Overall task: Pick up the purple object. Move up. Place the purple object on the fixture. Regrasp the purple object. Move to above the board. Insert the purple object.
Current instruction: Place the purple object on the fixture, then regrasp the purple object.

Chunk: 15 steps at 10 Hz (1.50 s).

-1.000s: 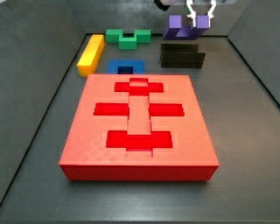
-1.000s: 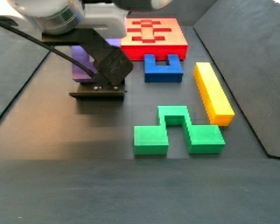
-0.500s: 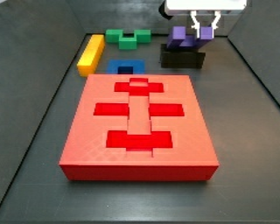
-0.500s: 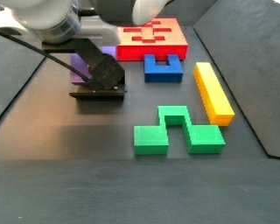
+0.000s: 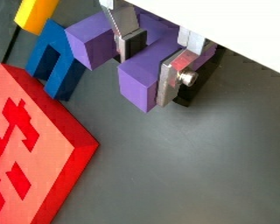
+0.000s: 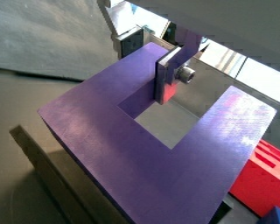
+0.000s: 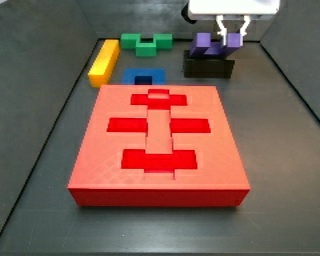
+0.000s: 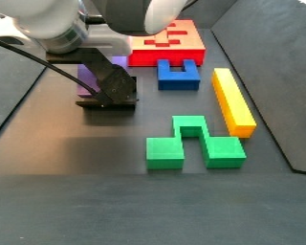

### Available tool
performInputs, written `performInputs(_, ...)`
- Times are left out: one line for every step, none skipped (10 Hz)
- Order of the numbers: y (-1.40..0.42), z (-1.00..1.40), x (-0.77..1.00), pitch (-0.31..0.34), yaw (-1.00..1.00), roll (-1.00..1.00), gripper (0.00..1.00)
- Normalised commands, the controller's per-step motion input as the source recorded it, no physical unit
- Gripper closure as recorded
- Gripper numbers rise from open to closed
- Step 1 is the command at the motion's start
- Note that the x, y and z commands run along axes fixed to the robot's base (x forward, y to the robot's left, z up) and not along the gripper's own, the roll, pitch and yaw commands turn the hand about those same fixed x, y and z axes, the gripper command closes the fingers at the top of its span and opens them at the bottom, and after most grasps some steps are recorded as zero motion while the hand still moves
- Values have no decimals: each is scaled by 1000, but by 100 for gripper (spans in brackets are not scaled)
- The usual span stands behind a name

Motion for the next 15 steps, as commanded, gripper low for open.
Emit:
performInputs(0, -94, -91, 0, -80, -43, 100)
performInputs(3, -46, -6, 0, -34, 0, 100)
performInputs(77, -71, 0, 0, -20, 0, 100)
performInputs(94, -100, -29, 0, -20, 0, 100)
performInputs(74, -177, -40, 0, 0, 94, 100)
performInputs(0, 0, 0, 11, 0, 0, 100)
performInputs(0, 0, 0, 0, 0, 6, 100)
performInputs(0, 0, 0, 0, 0, 17, 100)
performInputs(0, 0, 0, 0, 0, 0, 0)
performInputs(-14, 0, 54, 60, 0, 86, 0)
performInputs(-66, 0, 17, 43, 0, 120, 0)
performInputs(-60, 0, 0, 17, 0, 126, 0)
performInputs(-60, 0, 20, 54, 0, 174, 0)
performInputs(0, 0, 89, 29, 0, 120, 0)
performInputs(129, 197, 114, 0, 0, 0, 0)
